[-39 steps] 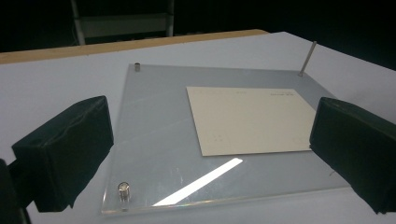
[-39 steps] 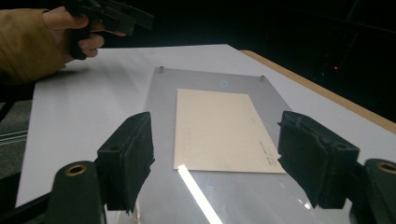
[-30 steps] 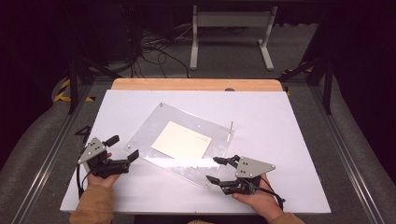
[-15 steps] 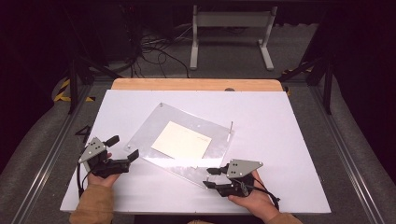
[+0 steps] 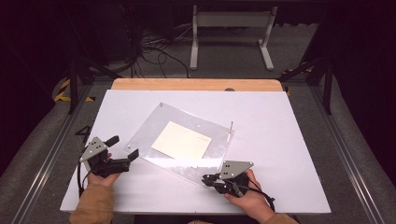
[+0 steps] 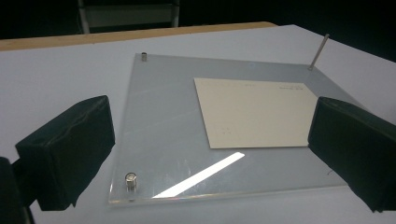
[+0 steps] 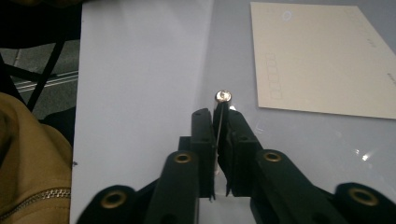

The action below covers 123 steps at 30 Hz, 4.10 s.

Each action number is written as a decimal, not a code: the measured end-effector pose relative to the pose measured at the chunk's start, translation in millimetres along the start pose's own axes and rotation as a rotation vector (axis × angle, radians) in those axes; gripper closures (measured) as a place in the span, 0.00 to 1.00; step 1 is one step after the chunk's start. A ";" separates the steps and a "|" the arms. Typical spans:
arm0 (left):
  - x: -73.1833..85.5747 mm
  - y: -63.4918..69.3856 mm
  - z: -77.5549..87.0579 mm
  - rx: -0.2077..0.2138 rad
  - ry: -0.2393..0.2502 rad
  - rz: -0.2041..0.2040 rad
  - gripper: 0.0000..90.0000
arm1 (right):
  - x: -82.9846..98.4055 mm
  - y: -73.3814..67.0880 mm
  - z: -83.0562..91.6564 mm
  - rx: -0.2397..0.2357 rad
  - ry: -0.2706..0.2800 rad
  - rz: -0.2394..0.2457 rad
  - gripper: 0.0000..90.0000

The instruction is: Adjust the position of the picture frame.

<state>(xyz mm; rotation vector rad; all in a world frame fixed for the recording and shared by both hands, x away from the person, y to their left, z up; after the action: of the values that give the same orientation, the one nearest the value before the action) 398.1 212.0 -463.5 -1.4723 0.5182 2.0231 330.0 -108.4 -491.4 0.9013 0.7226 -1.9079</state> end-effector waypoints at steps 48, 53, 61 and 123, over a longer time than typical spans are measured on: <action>-1.3 26.4 -30.8 0.088 -0.156 -0.131 0.33 | 14.6 137.1 71.5 0.445 0.037 -0.263 0.86; -0.8 34.8 -44.9 0.124 -0.226 -0.152 0.47 | 15.9 136.5 79.5 0.442 0.072 -0.289 0.81; 6.4 32.9 -64.2 0.157 -0.304 -0.089 0.60 | 19.2 135.3 84.3 0.441 0.084 -0.299 0.80; 17.1 177.0 -60.1 0.826 -0.433 -0.448 0.91 | 37.6 143.1 138.2 0.531 0.172 -0.383 0.72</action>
<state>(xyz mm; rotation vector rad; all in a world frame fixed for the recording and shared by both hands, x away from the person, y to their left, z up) 322.3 44.9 -503.1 -0.5631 0.6536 1.4286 402.2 -295.2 -461.8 1.3402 0.5161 -2.4464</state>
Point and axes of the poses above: each handheld gripper's, and its own axes: z roughly backward along the jaws, x roughly out of its underside, y roughly to its right, the point moved 7 cm from there along -z, roughly forward along the jaws, and after that the axes turned 10 degrees about -z, right-handed, at the moved point
